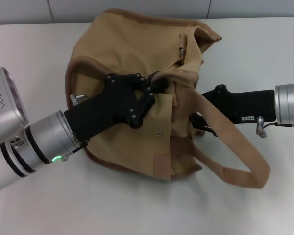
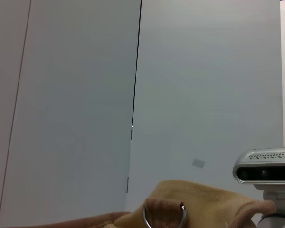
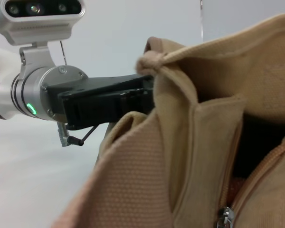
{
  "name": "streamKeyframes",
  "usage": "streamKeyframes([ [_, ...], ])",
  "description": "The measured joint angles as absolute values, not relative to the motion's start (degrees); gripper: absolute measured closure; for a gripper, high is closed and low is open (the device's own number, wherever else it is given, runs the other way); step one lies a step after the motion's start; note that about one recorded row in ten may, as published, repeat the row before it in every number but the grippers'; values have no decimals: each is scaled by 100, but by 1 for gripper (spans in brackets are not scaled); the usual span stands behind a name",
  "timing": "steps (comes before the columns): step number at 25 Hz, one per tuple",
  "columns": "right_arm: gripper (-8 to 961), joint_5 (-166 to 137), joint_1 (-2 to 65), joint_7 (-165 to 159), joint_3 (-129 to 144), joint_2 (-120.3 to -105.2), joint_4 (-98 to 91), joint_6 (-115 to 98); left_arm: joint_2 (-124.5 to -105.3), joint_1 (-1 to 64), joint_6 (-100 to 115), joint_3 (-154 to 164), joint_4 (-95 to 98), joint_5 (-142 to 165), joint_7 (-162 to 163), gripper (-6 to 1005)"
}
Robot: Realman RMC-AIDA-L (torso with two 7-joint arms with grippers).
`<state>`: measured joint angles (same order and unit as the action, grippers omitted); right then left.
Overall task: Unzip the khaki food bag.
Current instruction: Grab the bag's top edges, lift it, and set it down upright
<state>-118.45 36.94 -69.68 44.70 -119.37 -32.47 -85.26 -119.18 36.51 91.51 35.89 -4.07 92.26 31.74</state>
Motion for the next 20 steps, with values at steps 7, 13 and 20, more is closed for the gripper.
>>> streamKeyframes([
  [7, 725, -11613, 3699, -6719, 4532, -11945, -3111, -8506, -11918, 3679, 9095, 3595, -421, 9218, 3159, 836],
  [13, 885, -11601, 3693, -6671, 4522, -11941, -3069, -8505, -11918, 3690, 9070, 3595, -422, 9219, 3156, 835],
  [20, 947, -11595, 3635, -6662, 4465, -11946, -3041, -8489, -11918, 3681, 9102, 3567, -428, 9223, 3155, 833],
])
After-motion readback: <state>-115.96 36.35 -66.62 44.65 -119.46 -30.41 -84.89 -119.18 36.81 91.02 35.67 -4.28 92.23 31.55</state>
